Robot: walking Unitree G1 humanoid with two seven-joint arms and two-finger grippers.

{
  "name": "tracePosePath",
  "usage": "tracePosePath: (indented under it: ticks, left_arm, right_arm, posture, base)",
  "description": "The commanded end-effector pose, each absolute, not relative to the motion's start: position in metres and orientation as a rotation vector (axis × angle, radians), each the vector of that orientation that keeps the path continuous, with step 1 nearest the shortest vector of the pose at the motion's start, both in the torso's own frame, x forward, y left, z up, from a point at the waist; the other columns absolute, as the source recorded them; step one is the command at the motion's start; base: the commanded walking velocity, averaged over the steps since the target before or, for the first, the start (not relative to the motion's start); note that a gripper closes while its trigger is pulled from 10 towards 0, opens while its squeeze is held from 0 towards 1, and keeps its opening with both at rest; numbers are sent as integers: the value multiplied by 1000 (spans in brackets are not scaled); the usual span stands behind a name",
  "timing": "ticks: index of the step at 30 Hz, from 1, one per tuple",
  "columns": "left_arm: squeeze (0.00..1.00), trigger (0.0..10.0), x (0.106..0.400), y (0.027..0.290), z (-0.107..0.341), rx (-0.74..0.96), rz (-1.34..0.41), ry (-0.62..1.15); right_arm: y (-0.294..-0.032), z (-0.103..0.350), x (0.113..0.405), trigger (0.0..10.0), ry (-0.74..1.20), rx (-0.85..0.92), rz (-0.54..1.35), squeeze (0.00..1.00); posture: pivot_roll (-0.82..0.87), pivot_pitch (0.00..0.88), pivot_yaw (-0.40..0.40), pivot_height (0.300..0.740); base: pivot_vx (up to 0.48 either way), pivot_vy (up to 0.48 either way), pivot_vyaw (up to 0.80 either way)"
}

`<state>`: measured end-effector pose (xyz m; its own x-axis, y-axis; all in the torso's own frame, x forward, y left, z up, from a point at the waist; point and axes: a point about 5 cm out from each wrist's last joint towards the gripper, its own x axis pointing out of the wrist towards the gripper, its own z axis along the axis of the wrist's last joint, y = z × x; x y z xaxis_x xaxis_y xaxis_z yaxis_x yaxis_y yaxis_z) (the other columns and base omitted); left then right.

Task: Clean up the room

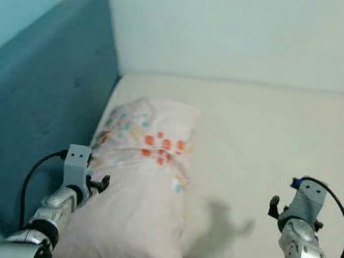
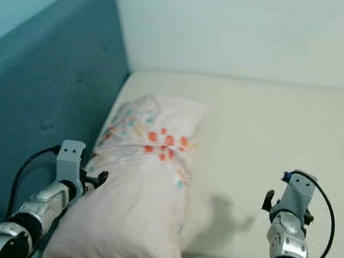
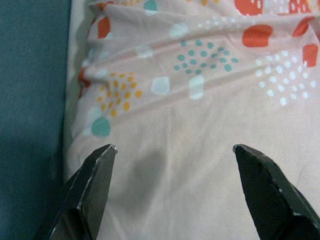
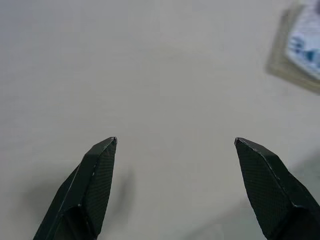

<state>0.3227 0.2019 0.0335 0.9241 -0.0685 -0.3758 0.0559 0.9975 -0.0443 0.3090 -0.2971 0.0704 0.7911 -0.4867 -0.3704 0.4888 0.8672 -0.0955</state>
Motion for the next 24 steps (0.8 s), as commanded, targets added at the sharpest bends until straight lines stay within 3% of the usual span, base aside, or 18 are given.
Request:
tracePosePath:
  ticks: [1, 10, 14, 16, 21, 24]
  left_arm:
    - [0, 10000, 311, 217, 22, 21, -11, 452]
    - [0, 10000, 307, 228, 19, 115, 58, 480]
    - [0, 10000, 307, 239, 23, 105, 106, 474]
    - [0, 10000, 307, 239, 23, 72, 106, 471]
    - [0, 10000, 310, 221, 23, -251, -22, 417]
    - [0, 10000, 310, 215, 24, -317, -72, 395]
  right_arm:
    - [-291, 70, 311, 10000, 387, -10, -499, 0]
    - [-283, 78, 318, 10000, 337, -7, -454, 0]
    - [-282, 83, 320, 10000, 304, -29, -439, 0]
    - [-282, 83, 319, 10000, 301, -24, -443, 0]
    - [-283, 81, 316, 10000, 306, -35, -456, 0]
    - [-284, 82, 316, 10000, 306, -39, -457, 0]
  posture:
    - [-93, 131, 89, 740]
    - [-99, 131, 95, 740]
    - [-97, 148, 99, 715]
    - [-96, 149, 101, 710]
    - [-93, 157, 104, 680]
    - [-96, 157, 102, 665]
  base:
    - [0, 0, -563]
    - [0, 0, 0]
    - [0, 0, 0]
    - [0, 0, 0]
    - [0, 0, 0]
    - [0, 0, 0]
